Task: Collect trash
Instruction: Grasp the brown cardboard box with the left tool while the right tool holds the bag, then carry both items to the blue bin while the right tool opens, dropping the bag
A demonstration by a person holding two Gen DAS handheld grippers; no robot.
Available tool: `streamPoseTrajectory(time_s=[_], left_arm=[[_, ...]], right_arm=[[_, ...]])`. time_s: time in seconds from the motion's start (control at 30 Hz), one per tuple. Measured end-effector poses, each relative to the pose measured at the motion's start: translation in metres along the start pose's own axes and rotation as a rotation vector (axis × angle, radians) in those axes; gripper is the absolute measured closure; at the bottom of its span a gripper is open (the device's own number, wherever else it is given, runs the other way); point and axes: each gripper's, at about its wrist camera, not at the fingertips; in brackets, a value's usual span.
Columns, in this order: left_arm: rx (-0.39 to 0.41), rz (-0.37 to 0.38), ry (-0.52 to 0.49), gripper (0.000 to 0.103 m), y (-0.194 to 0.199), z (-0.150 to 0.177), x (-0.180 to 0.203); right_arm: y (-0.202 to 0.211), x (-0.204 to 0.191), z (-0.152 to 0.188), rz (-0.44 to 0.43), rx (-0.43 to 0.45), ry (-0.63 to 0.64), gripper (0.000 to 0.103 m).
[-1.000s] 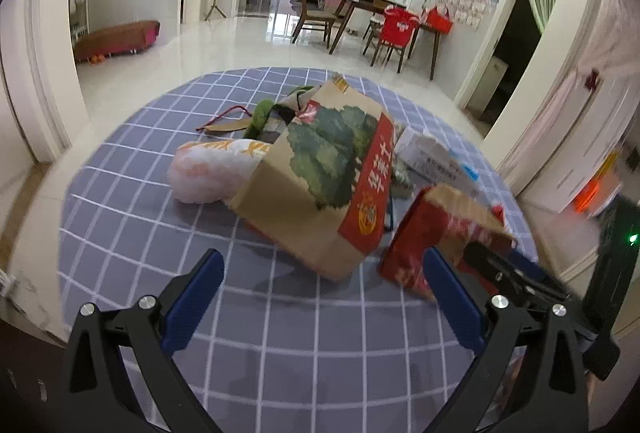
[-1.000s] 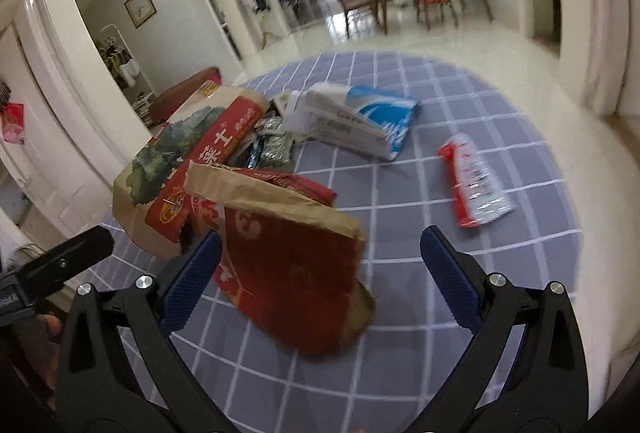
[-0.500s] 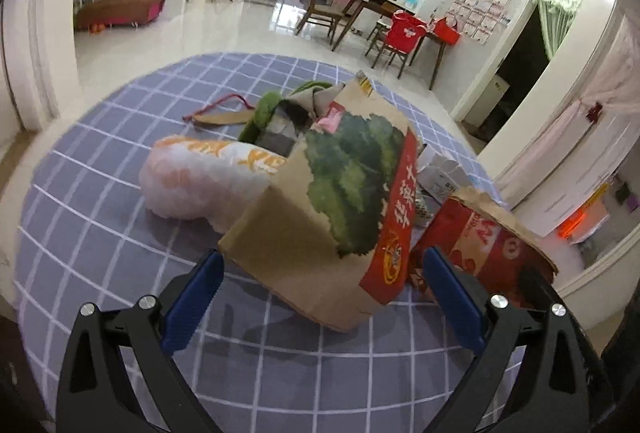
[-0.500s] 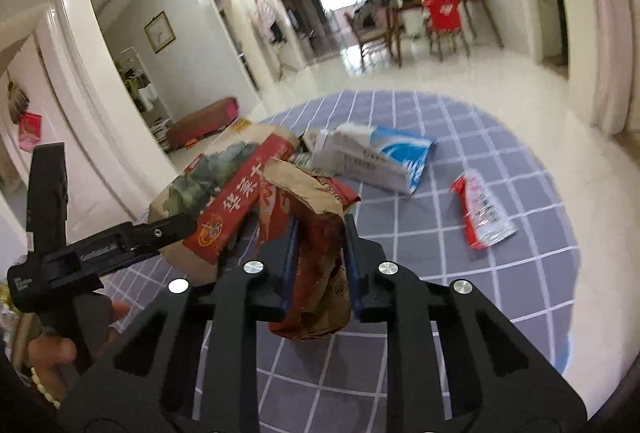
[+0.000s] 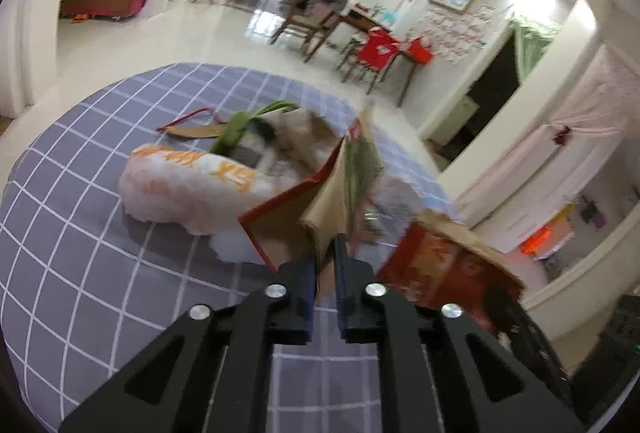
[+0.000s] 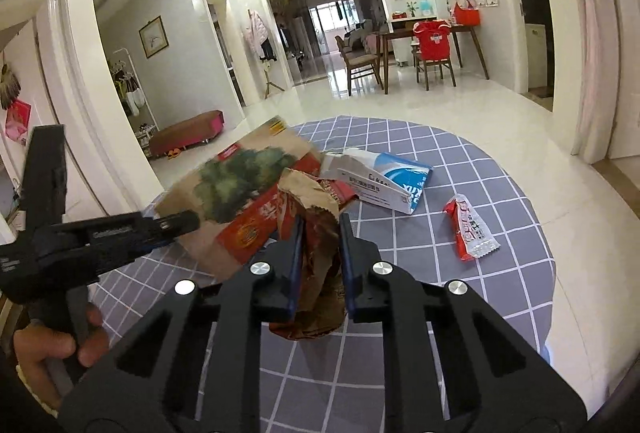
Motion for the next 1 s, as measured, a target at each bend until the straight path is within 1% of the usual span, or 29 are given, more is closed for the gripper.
streamPoseTrajectory(time_s=[0.07, 0.17, 0.23, 0.27, 0.53, 0.67, 0.77, 0.83, 0.9, 0.97, 1.0], left_arm=[[0.02, 0.032, -0.043, 0.101, 0.011, 0.004, 0.014], [0.056, 0.059, -0.13, 0.102, 0.026, 0.013, 0.038], [0.081, 0.083, -0.161, 0.102, 0.036, 0.017, 0.052], [0.104, 0.086, -0.178, 0.102, 0.044, 0.02, 0.06], [0.199, 0.104, -0.269, 0.102, 0.097, 0.029, 0.105], [0.243, 0.128, -0.322, 0.102, 0.126, 0.039, 0.132], [0.251, 0.17, -0.37, 0.102, 0.142, 0.051, 0.16], [0.243, 0.204, -0.403, 0.102, 0.145, 0.061, 0.177], [0.225, 0.241, -0.442, 0.102, 0.142, 0.074, 0.199], [0.192, 0.29, -0.489, 0.102, 0.133, 0.093, 0.23], [0.177, 0.309, -0.505, 0.102, 0.127, 0.1, 0.239]], right_arm=[[0.006, -0.002, -0.001, -0.004, 0.009, -0.001, 0.087], [0.016, -0.005, -0.002, -0.011, 0.025, -0.001, 0.087], [0.024, -0.005, -0.002, -0.012, 0.039, 0.0, 0.087], [0.029, -0.003, -0.002, -0.014, 0.046, -0.001, 0.087], [0.075, 0.002, -0.011, -0.026, 0.123, -0.027, 0.087], [0.108, 0.016, -0.015, -0.025, 0.182, -0.06, 0.087], [0.134, 0.032, -0.016, -0.001, 0.221, -0.084, 0.087], [0.158, 0.051, -0.013, 0.034, 0.252, -0.107, 0.087], [0.184, 0.074, -0.007, 0.093, 0.283, -0.127, 0.087], [0.205, 0.095, 0.002, 0.17, 0.299, -0.131, 0.087], [0.213, 0.105, 0.006, 0.202, 0.302, -0.137, 0.087]])
Point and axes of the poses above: each gripper's, at about its wrist camera, not at the fingertips, and y roughly against the way its jaws point, x to its right, z to its underside, and after that the axes turned 1 degree about x, right-handed
